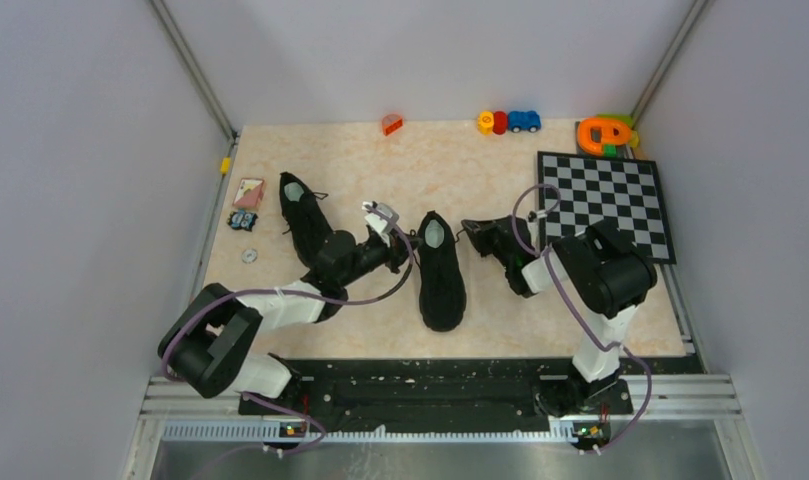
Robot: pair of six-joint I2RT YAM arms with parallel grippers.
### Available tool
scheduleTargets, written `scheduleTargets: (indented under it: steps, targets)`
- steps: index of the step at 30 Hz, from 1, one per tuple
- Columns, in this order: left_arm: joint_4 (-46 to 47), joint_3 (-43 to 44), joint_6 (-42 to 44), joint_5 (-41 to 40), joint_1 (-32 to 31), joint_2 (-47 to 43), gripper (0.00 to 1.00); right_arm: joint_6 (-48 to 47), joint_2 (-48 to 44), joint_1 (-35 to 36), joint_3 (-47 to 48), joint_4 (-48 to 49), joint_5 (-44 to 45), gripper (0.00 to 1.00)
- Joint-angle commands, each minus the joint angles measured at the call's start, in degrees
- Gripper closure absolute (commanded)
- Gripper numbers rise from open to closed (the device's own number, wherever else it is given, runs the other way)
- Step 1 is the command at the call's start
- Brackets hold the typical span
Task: Tie the shoes
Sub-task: Wrap the shoelace around the shoelace.
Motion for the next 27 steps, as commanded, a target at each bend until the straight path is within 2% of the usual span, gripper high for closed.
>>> scheduleTargets:
  steps: [1, 4, 7, 12, 16, 20, 21, 23, 24, 25, 27]
  targets:
    - [1.72, 2.99, -0.39, -1.41, 0.46, -0.31, 0.89, -6.54, -5.07, -1.01, -0.85, 6.01, -0.78, 1.0]
    - [1.12, 3.89, -0.21, -2.02, 0.55, 0.03, 0.85, -11.85, -10.16, -2.2, -2.06, 4.43, -1.96, 1.0]
    - [-0.14, 5.18, -0.01, -1.69, 0.59, 0.23, 0.84, -18.58, -15.0, -3.71, -2.5, 1.69, -6.12, 1.0]
    - [-3.24, 7.38, 1.03, 1.26, 0.72, 0.67, 1.0, -26.98, -20.73, -5.32, -2.39, -2.22, -15.25, 1.0]
    - [-4.21, 7.39, 1.83, 2.83, 0.66, 0.67, 1.0, -33.05, -25.98, -6.02, -1.08, -9.43, -18.4, 0.97]
    - [-6.21, 7.96, 3.47, 4.61, 0.66, 0.35, 1.0, -34.75, -30.97, -8.68, -1.86, -13.79, -16.71, 0.92]
    - [-7.14, 8.24, 3.69, 4.67, 0.67, 0.26, 1.0, -34.61, -31.5, -9.58, -1.78, -15.26, -16.42, 0.83]
    - [-8.33, 8.42, 4.22, 5.17, 0.65, 0.11, 1.0, -34.82, -31.87, -10.76, -0.88, -18.74, -16.8, 0.54]
    - [-8.67, 8.42, 4.39, 5.32, 0.66, 0.07, 1.0, -35.76, -32.04, -10.81, -0.75, -19.36, -17.62, 0.44]
    - [-9.01, 8.51, 4.58, 5.38, 0.67, -0.06, 1.0, -36.1, -32.21, -10.84, -1.09, -19.68, -18.9, 0.39]
    - [-9.89, 8.66, 5.03, 5.81, 0.7, -0.07, 1.0, -34.26, -32.41, -10.82, -3.22, -18.03, -21.21, 0.36]
